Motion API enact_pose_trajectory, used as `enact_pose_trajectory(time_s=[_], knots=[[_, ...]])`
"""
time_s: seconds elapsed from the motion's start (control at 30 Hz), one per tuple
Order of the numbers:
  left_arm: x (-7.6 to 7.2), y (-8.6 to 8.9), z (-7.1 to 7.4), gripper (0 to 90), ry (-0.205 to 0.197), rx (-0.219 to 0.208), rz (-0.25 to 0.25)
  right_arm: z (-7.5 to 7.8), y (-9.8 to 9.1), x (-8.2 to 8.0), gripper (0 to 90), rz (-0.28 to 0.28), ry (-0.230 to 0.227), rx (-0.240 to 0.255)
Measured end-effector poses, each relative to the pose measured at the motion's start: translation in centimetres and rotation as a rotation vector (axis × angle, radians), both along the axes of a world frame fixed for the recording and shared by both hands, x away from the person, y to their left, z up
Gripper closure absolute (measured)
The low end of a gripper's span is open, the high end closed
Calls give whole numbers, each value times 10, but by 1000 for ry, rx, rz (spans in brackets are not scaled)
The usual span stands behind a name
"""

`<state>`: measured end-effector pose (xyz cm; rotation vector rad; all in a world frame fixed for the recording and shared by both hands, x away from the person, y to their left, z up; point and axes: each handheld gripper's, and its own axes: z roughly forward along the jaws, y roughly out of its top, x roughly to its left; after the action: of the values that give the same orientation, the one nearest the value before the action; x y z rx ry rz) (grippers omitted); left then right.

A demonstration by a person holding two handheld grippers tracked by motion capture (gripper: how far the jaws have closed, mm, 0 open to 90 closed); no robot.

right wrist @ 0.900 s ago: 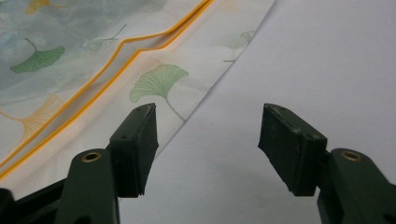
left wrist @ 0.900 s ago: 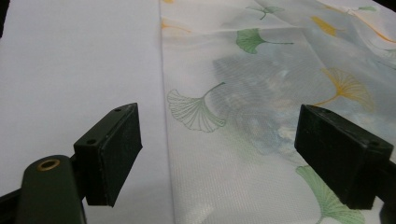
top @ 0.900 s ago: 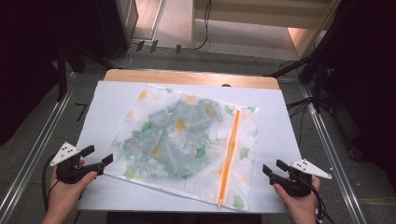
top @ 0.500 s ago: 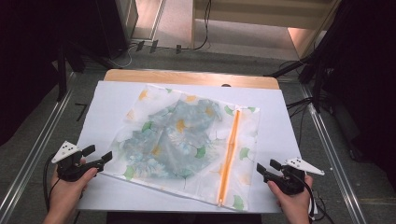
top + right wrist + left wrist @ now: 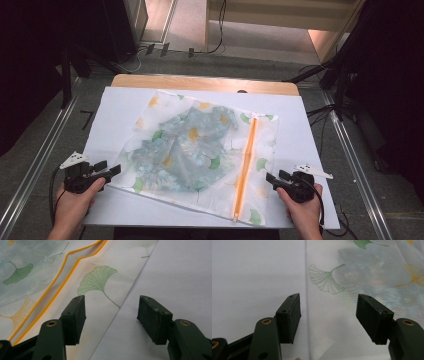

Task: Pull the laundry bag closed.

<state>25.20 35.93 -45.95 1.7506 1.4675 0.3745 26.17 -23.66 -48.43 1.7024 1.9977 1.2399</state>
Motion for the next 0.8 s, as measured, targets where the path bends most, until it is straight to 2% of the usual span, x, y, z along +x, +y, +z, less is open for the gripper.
enact_pose_trajectory(time_s=[0.03, 0.07, 0.2, 0.27, 0.3, 0.33, 0.37, 0.43, 0.5, 0.53, 0.6, 0.63, 0.67, 0.7, 0.73, 0.8], knots=[[0, 0, 0, 383, 0, 0, 0, -1, 1, 2, 386, -5, 4, 3], [2, -5, -2, 408, 27, -2, -21, -1, 2, 3, 376, -4, 10, 16], [7, -11, -3, 423, 28, -5, -44, -3, 7, 8, 367, -6, 13, 45], [8, -15, -4, 432, 33, -31, -75, -3, 10, 9, 363, -4, 16, 56], [8, -15, -4, 434, 33, -31, -75, -3, 10, 9, 363, -4, 16, 56], [9, -18, -6, 466, 48, -84, -126, -4, 12, 11, 363, 0, 18, 71], [9, -22, -7, 502, 58, -99, -145, -4, 13, 11, 361, 4, 19, 73], [9, -25, -7, 518, 54, -93, -147, -4, 14, 12, 351, 8, 34, 92], [9, -32, -5, 512, 47, -35, -157, -4, 15, 14, 351, 12, 43, 130], [8, -33, -2, 503, 39, 15, -150, -4, 16, 14, 351, 14, 49, 139], [6, -29, 3, 420, 1, 82, -92, -3, 19, 14, 352, 17, 49, 116], [5, -24, 6, 402, -22, 90, -42, -3, 21, 14, 351, 19, 45, 102], [5, -24, 6, 383, -22, 90, -42, -3, 21, 14, 351, 19, 45, 102], [5, -11, 7, 352, -17, 98, 45, -3, 24, 13, 350, 30, 36, 79], [5, -11, 7, 336, -17, 98, 45, -3, 24, 13, 350, 36, 31, 76], [8, -5, -1, 319, 24, 105, 35, -3, 24, 13, 351, 36, 33, 80]])
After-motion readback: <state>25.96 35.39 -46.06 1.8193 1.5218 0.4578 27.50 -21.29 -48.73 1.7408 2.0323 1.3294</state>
